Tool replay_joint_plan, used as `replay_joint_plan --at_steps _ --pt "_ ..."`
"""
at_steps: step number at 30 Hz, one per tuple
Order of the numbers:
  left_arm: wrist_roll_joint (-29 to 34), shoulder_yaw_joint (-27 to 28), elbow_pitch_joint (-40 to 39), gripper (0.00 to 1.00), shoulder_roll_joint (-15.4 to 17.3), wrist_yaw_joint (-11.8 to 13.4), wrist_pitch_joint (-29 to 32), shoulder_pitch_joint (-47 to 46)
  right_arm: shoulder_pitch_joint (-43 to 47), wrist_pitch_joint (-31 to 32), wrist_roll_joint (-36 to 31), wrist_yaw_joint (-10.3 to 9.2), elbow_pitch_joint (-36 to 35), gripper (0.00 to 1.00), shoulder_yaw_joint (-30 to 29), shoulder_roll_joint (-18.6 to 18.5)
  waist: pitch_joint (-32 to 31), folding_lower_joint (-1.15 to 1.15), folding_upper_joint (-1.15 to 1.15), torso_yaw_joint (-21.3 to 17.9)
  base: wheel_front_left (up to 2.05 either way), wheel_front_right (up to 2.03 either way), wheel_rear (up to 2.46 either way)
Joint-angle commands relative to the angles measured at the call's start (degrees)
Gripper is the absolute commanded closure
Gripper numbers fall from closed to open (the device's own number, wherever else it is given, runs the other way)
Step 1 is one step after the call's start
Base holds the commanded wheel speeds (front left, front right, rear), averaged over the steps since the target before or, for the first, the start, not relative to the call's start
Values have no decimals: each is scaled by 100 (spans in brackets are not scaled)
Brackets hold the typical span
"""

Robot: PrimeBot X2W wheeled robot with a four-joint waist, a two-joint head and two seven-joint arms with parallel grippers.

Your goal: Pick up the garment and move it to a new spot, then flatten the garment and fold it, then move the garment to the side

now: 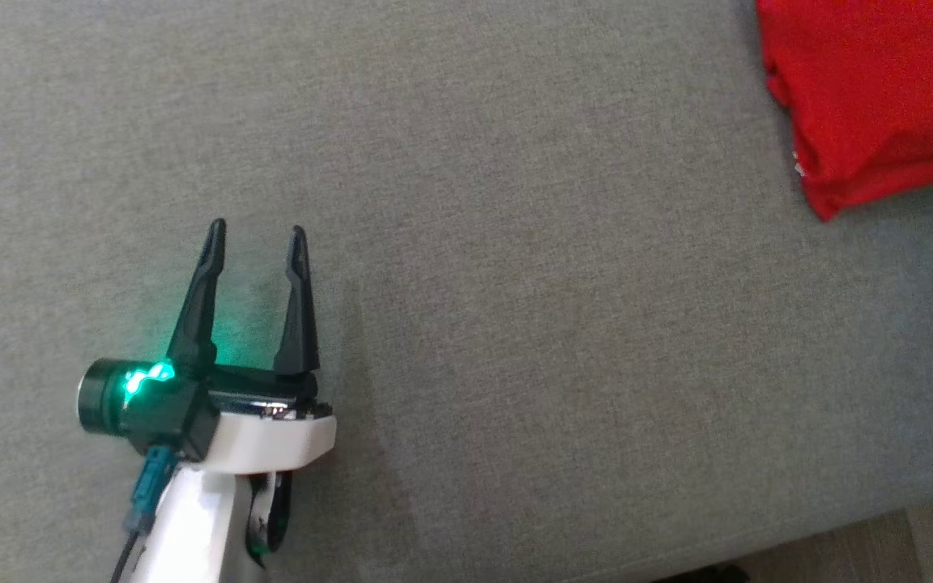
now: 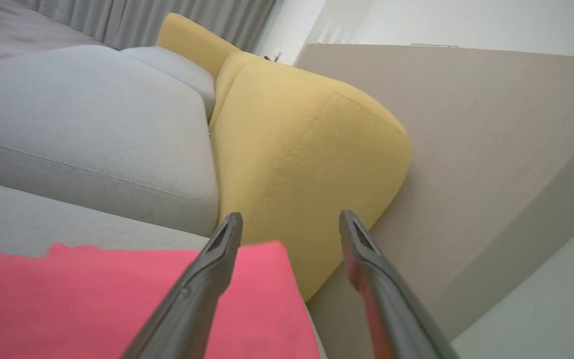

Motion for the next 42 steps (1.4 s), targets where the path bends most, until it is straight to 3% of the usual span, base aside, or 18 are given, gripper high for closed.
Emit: replay_joint_plan --at_steps 1,6,11,13,20,28,42 --pt "-126 190 -230 0 -5 79 -29 -52 333 -58 -111 -5 -319 0 88 188 -110 -1 0 51 0 0 0" --pt "-379 167 -279 0 -5 80 -29 -1 814 -181 -93 -5 -286 0 409 708 -397 -1 0 176 0 0 0" --pt "-488 144 -237 0 -5 99 -29 161 1301 -357 302 -5 184 0 1178 1208 -901 -1 0 352 0 0 0" --pt "-499 127 -216 0 -5 149 -29 253 1462 -381 519 -5 352 0 1547 1332 -1134 -1 0 435 0 0 0" --pt "-424 74 -210 0 -5 345 -29 692 2148 -388 1277 -5 -14 0 2527 1624 -1869 -1 0 721 0 0 0" --pt "-268 66 -196 0 -5 583 -29 1233 2993 -389 1451 -5 -542 0 2534 1812 -2565 -1 0 1078 0 0 0" --pt "-157 133 -52 0 -5 589 -29 1549 3469 -389 1421 -5 -700 0 2426 1913 -2860 -1 0 1248 0 0 0"
